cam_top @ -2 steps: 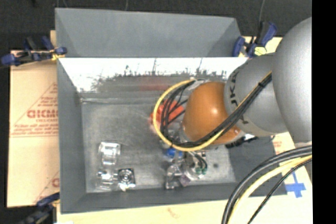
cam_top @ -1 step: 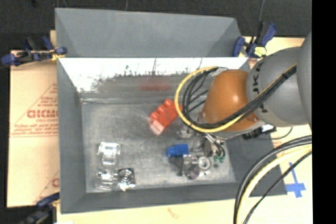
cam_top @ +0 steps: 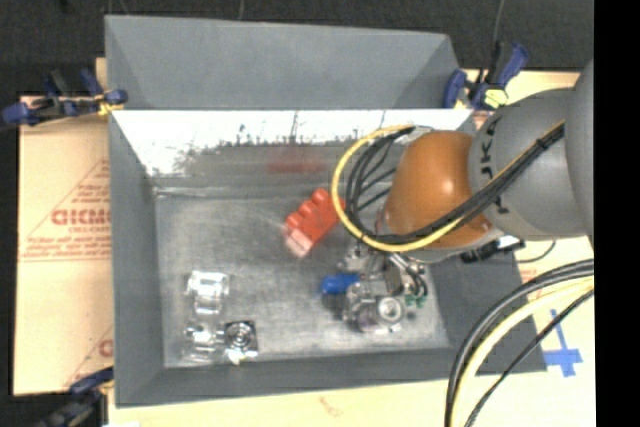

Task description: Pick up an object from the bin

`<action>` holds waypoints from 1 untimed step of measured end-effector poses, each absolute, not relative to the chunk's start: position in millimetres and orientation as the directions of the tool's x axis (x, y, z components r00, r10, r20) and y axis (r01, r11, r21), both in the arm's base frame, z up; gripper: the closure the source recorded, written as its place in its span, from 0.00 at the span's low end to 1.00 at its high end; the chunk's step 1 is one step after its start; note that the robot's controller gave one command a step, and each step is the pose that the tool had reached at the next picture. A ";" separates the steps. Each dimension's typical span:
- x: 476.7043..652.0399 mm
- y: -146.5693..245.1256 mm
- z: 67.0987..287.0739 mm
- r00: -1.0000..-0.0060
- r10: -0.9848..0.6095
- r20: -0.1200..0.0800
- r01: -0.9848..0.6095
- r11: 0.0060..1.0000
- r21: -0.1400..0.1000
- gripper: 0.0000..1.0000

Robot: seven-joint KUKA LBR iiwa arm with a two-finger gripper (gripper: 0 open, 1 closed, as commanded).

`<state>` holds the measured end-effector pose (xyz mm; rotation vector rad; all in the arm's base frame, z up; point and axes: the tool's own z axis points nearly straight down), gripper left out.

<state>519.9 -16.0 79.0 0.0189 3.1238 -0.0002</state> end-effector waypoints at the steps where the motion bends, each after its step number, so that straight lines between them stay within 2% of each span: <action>1: 500.5 -1.0 262.8 -0.962 -0.275 -0.010 -0.275 0.962 -0.003 1.00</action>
Offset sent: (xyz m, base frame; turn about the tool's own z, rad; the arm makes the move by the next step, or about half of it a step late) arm -0.0215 0.0156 0.1797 -0.2909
